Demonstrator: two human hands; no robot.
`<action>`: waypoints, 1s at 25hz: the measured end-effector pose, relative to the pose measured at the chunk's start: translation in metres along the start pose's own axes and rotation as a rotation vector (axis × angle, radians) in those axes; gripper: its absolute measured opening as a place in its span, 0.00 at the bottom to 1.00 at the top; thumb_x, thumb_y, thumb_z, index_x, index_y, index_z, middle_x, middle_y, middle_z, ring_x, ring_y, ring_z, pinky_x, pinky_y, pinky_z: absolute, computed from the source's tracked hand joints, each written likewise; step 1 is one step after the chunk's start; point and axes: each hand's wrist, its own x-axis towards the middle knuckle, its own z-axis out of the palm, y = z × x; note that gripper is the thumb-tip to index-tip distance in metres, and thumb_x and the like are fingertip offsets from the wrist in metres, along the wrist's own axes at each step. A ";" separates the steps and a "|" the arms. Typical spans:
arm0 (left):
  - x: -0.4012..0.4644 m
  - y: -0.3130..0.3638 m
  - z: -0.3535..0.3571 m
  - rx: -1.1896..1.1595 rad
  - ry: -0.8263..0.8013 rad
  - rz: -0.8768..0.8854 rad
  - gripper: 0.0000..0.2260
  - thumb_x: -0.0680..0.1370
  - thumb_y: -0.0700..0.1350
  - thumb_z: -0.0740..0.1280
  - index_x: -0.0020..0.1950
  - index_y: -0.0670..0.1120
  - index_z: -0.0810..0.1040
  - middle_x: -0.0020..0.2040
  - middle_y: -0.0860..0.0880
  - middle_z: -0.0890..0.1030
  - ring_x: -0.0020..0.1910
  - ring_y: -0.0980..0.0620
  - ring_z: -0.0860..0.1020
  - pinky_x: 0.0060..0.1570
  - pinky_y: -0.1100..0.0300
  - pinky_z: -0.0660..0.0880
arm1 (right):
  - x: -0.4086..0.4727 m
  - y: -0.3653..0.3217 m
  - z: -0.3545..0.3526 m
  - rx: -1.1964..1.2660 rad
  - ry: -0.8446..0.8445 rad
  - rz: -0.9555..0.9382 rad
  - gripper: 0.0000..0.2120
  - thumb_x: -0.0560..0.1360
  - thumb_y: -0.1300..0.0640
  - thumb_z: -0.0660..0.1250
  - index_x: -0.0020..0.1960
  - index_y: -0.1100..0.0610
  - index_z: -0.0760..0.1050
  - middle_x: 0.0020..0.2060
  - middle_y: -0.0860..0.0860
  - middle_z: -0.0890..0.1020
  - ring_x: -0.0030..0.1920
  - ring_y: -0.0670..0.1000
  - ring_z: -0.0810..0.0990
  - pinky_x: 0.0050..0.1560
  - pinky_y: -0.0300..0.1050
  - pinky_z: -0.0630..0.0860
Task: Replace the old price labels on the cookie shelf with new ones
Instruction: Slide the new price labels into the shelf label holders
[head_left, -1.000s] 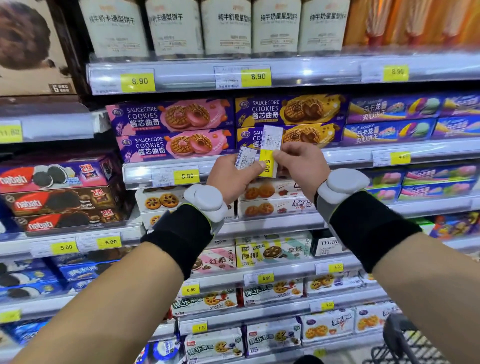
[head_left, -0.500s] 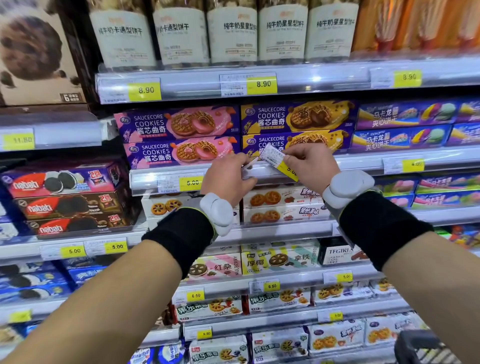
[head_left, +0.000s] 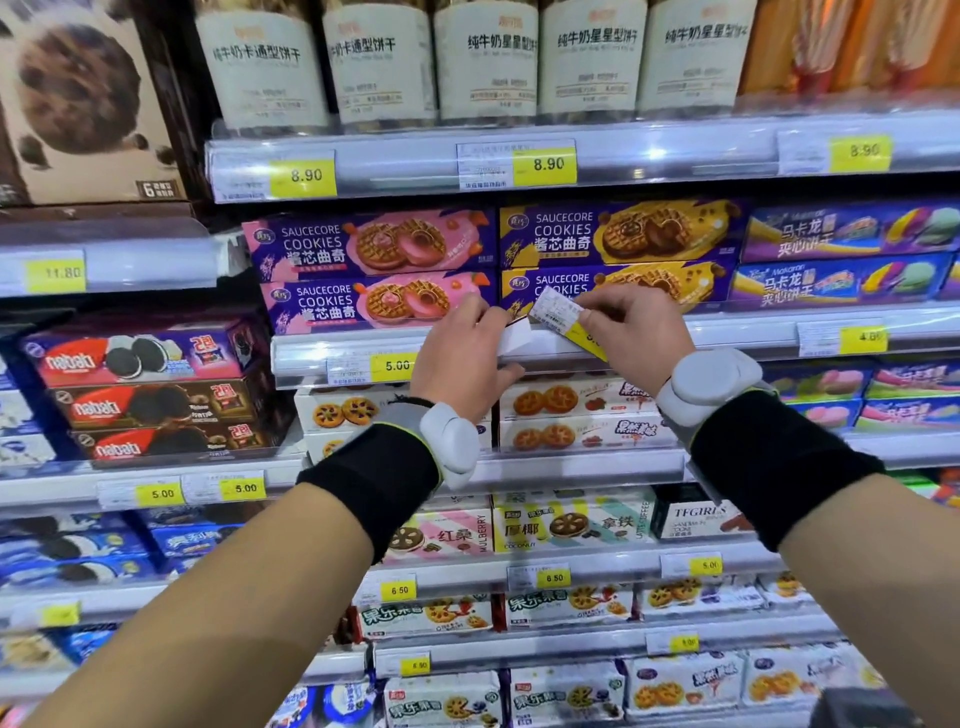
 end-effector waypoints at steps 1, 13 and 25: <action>-0.001 0.000 0.001 0.001 -0.002 -0.010 0.21 0.72 0.50 0.72 0.60 0.42 0.74 0.56 0.44 0.72 0.51 0.43 0.74 0.53 0.49 0.73 | 0.000 0.001 0.001 0.012 0.008 -0.007 0.08 0.76 0.58 0.66 0.53 0.53 0.81 0.38 0.45 0.79 0.39 0.45 0.76 0.41 0.40 0.71; -0.004 0.006 0.004 0.057 0.007 -0.026 0.21 0.73 0.49 0.71 0.60 0.41 0.73 0.57 0.43 0.71 0.53 0.41 0.73 0.52 0.48 0.71 | 0.003 -0.007 0.000 -0.013 0.053 -0.030 0.04 0.74 0.58 0.67 0.45 0.51 0.78 0.34 0.44 0.77 0.38 0.48 0.75 0.42 0.41 0.71; -0.008 0.014 -0.001 0.026 0.016 -0.084 0.14 0.72 0.39 0.68 0.56 0.43 0.70 0.54 0.43 0.74 0.54 0.40 0.71 0.50 0.48 0.69 | 0.005 -0.020 -0.001 -0.077 0.039 -0.099 0.04 0.75 0.59 0.67 0.45 0.52 0.80 0.35 0.45 0.79 0.38 0.46 0.76 0.44 0.41 0.73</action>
